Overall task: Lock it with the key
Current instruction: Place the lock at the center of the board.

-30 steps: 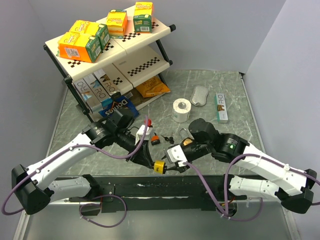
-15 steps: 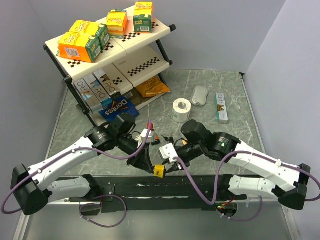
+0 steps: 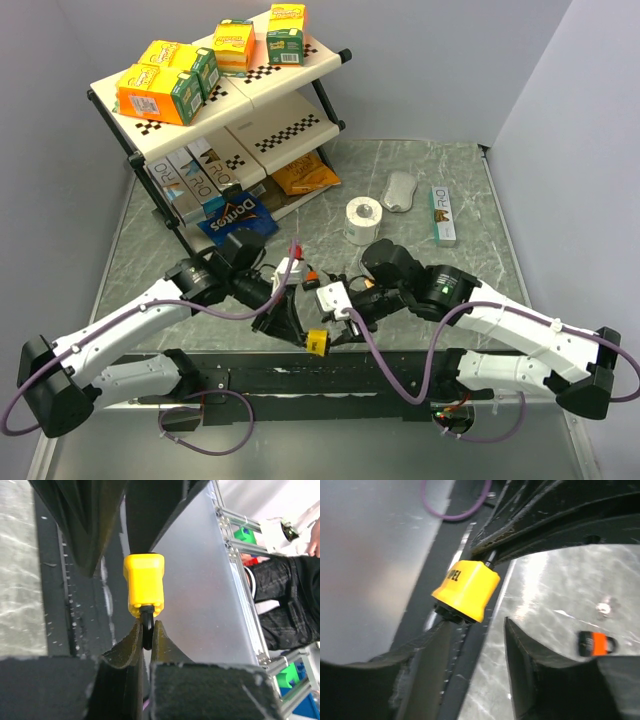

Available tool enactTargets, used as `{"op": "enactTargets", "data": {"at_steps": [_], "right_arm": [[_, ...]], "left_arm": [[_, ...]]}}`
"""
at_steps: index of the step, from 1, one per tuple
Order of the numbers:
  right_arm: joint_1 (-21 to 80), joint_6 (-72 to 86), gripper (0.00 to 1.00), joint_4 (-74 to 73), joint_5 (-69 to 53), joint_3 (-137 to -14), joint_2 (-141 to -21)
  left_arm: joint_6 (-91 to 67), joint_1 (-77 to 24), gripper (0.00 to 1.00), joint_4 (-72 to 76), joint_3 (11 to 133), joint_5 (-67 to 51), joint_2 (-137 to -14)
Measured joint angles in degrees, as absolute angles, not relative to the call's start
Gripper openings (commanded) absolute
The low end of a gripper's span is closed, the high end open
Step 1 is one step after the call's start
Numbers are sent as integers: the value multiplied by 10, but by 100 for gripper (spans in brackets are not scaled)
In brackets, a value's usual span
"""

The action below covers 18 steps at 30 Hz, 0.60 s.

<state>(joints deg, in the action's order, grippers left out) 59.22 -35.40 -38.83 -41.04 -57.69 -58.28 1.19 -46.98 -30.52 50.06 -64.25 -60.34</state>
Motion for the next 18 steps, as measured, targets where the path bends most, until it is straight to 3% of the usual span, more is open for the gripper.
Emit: {"op": "enactTargets", "data": {"at_steps": [4, 10, 18], "right_arm": [[581, -355, 79, -349, -373, -572, -566], [519, -295, 86, -328, -368, -550, -512], [461, -148, 91, -304, -413, -550, -556]], "left_arm": [[70, -427, 1, -345, 515, -647, -603], [208, -392, 1, -439, 579, -615, -606], [288, -392, 1, -493, 611, -580, -634]]}}
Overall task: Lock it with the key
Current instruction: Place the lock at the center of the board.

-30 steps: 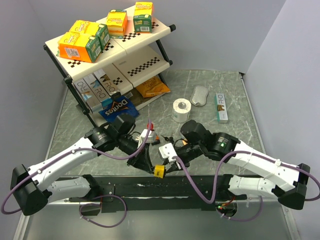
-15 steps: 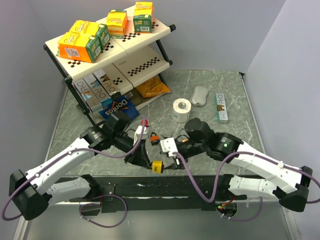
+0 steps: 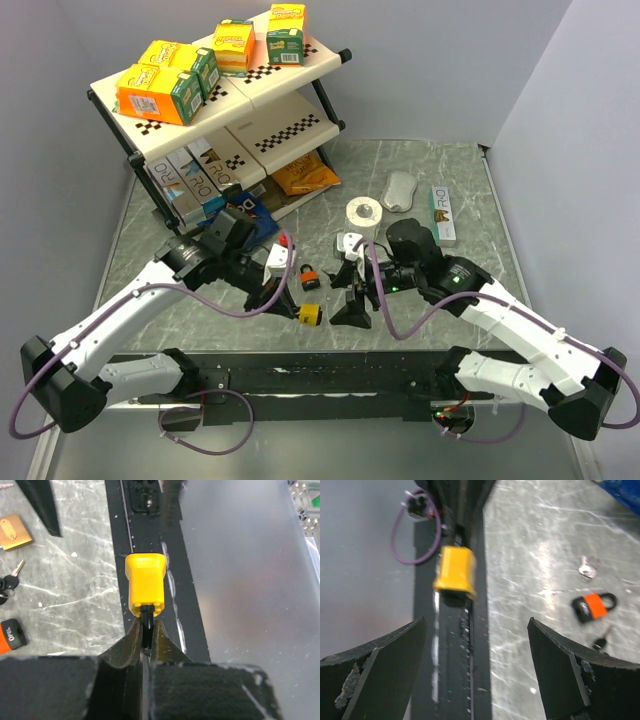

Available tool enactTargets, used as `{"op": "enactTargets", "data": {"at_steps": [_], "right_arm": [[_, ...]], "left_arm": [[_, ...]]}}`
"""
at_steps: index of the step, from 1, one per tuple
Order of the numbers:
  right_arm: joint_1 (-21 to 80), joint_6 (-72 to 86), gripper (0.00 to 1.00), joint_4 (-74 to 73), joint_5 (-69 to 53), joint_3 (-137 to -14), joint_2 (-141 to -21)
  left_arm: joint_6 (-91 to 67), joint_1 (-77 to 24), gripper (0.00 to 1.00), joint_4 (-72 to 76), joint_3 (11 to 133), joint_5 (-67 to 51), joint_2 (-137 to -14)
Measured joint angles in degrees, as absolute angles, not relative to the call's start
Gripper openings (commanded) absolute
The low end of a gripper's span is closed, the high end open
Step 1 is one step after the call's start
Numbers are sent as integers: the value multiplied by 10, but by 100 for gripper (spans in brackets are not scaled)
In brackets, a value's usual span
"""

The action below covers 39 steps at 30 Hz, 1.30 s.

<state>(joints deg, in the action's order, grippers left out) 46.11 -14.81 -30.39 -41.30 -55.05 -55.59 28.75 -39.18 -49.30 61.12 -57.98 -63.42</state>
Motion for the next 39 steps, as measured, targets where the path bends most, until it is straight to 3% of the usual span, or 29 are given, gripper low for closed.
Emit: {"op": "enactTargets", "data": {"at_steps": [8, 14, 19, 22, 23, 24, 25, 26, 29, 30, 31, 39], "right_arm": [[469, -111, 90, -266, -443, -555, -596], [494, -111, 80, -248, -435, -556, -618], [502, -112, 61, -230, -426, -556, -624], [503, -115, 42, -230, -422, -556, -629], [503, -118, 25, -231, -420, -556, -631], [503, -119, 16, -232, -419, -556, -631], [504, -123, 8, -232, -414, -556, -631], [504, -126, 0, -232, -410, -556, -631], [504, -130, 0, -236, -396, -556, -631], [502, -130, 0, -238, -389, -556, -631], [498, -129, 0, -237, -382, -556, -630], [378, -46, 0, -197, -289, -556, -599]], "left_arm": [[297, -392, 1, -497, 627, -560, -658], [290, -392, 1, -480, 627, -557, -658], [273, -392, 1, -457, 627, -556, -658], [268, -392, 2, -450, 627, -556, -658], [267, -392, 5, -449, 627, -555, -658], [264, -392, 11, -447, 627, -554, -658], [262, -391, 19, -444, 627, -550, -658], [258, -391, 36, -441, 625, -546, -657], [240, -391, 68, -421, 618, -536, -651], [227, -389, 75, -411, 615, -531, -646], [214, -386, 98, -402, 612, -523, -640], [-33, -307, 96, -288, 558, -421, -573]]}}
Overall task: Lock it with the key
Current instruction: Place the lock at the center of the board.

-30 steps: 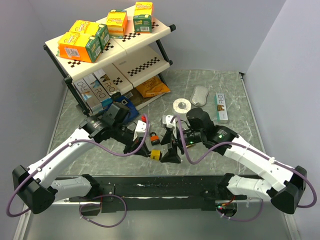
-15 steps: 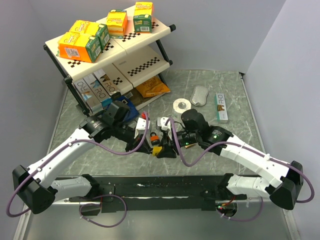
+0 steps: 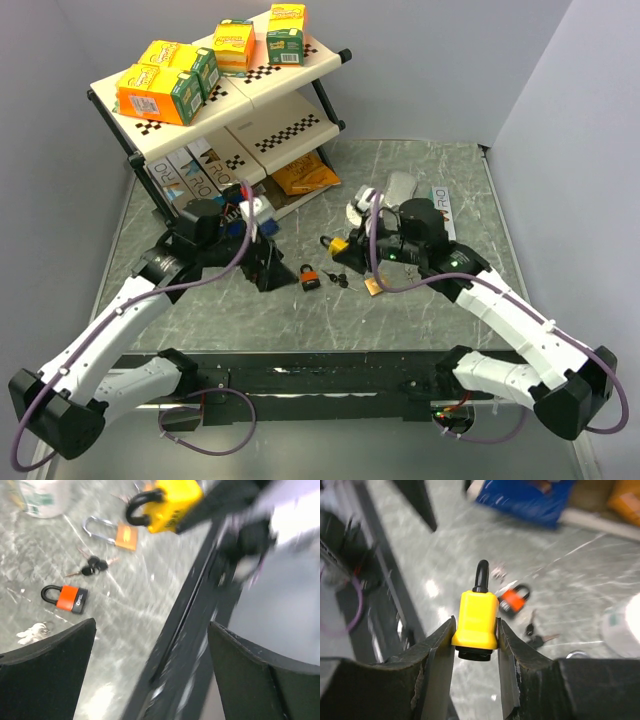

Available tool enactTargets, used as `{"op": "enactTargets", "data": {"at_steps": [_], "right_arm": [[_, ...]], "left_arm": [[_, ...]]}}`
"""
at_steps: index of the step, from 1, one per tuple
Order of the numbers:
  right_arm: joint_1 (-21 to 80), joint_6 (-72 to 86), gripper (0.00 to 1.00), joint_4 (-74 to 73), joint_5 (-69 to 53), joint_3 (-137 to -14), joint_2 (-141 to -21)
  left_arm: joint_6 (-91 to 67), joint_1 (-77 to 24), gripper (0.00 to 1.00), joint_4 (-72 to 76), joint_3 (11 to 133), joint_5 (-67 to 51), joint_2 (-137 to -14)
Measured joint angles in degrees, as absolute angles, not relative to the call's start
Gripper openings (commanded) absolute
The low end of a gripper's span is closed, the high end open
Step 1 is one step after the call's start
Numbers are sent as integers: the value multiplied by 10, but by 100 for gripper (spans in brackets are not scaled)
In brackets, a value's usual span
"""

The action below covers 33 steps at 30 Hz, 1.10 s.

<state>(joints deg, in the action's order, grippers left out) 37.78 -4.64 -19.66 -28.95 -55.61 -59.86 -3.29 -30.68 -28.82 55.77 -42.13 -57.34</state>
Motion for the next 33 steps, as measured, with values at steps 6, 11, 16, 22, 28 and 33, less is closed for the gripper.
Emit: {"op": "enactTargets", "data": {"at_steps": [6, 11, 16, 22, 28, 33], "right_arm": [[375, 30, 0, -124, -220, -556, -572], [390, 70, 0, -96, -133, -558, -576], [415, 81, 0, -86, -74, -558, -583], [455, 77, 0, -61, -32, -558, -586], [479, 69, 0, -33, -4, -560, -598], [485, 68, 0, -23, 9, -569, -615]], "left_arm": [[-290, -302, 96, -159, 549, -366, -568], [-440, -302, 96, -87, 552, -345, -616], [-546, -301, 96, -48, 553, -324, -655], [-635, -301, 98, 1, 555, -311, -661], [-676, -305, 91, 20, 560, -301, -677], [-693, -313, 84, 32, 560, -299, -681]]}}
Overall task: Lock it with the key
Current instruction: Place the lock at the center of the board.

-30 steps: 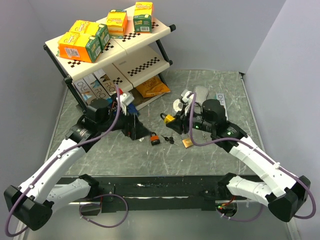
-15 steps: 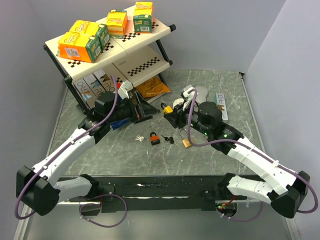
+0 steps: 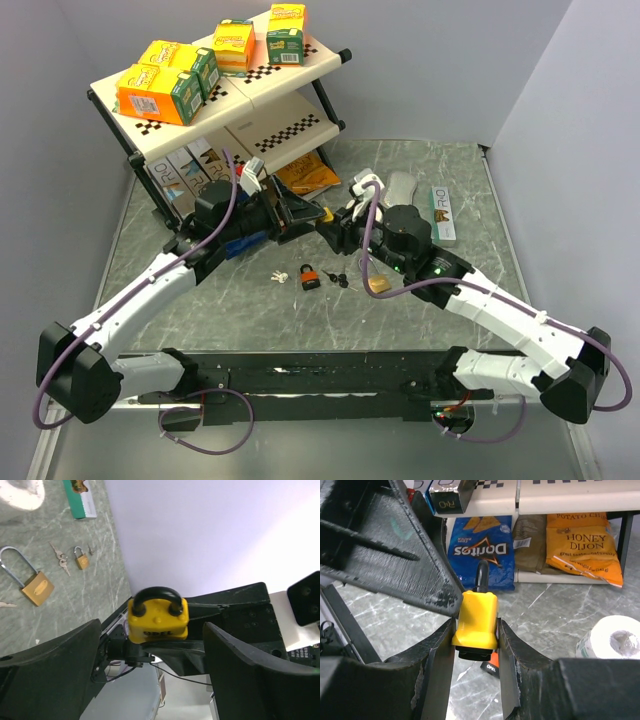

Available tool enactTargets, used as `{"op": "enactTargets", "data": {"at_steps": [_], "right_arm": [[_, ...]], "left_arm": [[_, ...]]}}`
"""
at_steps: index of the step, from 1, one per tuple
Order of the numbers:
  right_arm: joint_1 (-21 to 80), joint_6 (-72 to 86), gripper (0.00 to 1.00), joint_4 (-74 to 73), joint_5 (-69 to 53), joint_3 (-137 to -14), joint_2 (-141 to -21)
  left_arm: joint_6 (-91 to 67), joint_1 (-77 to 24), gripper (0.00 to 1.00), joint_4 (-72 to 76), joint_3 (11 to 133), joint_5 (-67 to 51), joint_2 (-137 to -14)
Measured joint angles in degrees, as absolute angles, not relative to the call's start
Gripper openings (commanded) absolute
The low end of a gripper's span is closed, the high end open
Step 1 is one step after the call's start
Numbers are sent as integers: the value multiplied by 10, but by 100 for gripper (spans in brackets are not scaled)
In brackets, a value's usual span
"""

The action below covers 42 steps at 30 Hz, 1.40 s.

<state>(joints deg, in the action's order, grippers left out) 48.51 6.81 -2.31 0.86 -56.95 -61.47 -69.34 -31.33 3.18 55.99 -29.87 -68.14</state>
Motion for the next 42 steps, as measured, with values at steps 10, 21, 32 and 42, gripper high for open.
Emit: {"op": "enactTargets", "data": {"at_steps": [10, 21, 32, 42], "right_arm": [[493, 86, 0, -8, 25, -573, -630], [497, 102, 15, -6, 27, -580, -634], [493, 72, 99, -49, 2, -582, -619], [457, 25, 100, -89, -44, -576, -543]], "left_arm": [[-703, -326, 70, 58, 560, -286, -681], [-698, -328, 25, 53, 561, -265, -681], [-487, -323, 1, -135, 583, -189, -677], [-270, -322, 1, -310, 536, -143, -686]]}}
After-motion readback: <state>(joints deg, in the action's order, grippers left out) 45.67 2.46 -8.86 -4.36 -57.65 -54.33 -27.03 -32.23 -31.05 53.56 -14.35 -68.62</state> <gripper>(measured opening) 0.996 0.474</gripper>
